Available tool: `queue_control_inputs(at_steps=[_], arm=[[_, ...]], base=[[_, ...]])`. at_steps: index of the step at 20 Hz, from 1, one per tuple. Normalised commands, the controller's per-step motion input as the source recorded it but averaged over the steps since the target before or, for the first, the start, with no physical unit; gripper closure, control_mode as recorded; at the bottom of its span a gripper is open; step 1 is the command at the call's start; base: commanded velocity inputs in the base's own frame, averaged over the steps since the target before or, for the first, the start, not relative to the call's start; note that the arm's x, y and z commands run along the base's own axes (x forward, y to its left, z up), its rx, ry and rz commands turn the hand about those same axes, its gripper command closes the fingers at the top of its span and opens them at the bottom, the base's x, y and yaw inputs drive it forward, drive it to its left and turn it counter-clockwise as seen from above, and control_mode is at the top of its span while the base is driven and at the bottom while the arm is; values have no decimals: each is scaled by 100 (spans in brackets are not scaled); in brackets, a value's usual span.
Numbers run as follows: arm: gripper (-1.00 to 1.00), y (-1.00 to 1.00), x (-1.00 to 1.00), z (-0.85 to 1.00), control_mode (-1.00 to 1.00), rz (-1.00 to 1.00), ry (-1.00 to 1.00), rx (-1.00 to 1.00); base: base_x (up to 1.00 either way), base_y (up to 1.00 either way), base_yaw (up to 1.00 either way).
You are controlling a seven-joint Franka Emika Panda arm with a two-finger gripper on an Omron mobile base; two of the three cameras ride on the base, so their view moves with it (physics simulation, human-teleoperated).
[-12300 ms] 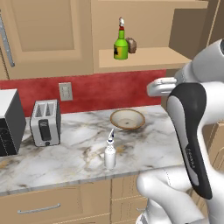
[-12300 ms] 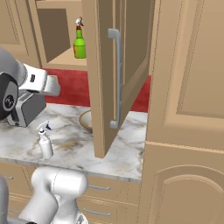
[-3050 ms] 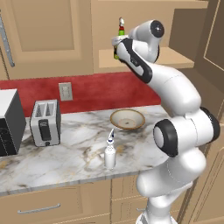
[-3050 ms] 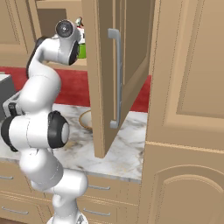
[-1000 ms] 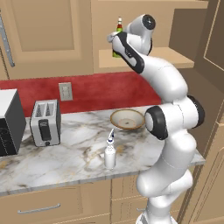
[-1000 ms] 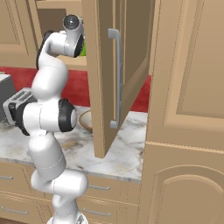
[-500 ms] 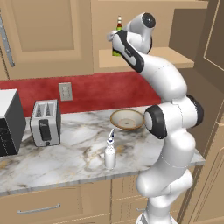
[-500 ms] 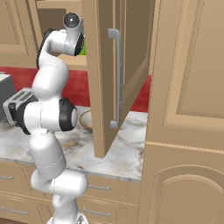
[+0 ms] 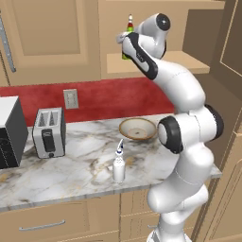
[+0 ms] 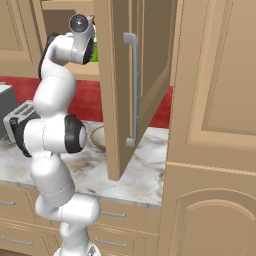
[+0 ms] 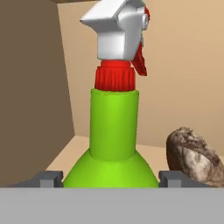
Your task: Pick the spray and spray from the cabinet and place them on the counter.
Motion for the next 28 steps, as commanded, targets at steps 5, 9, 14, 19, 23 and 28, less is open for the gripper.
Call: queue_control_inputs(at_steps=[5, 9, 14, 19, 23, 28], arm=[[100, -2, -45, 0, -100, 0, -8, 0], [100, -4, -56, 3, -100, 0, -11, 0], [100, -13, -59, 1, -100, 0, -10, 0], [100, -14, -60, 1, -100, 0, -10, 0], [100, -5, -50, 16, -100, 0, -8, 0], [100, -1, -47, 25, -100, 0, -6, 0]], base=[[0, 0, 0], [0, 0, 0], [0, 0, 0], [0, 0, 0], [0, 0, 0], [0, 0, 0]])
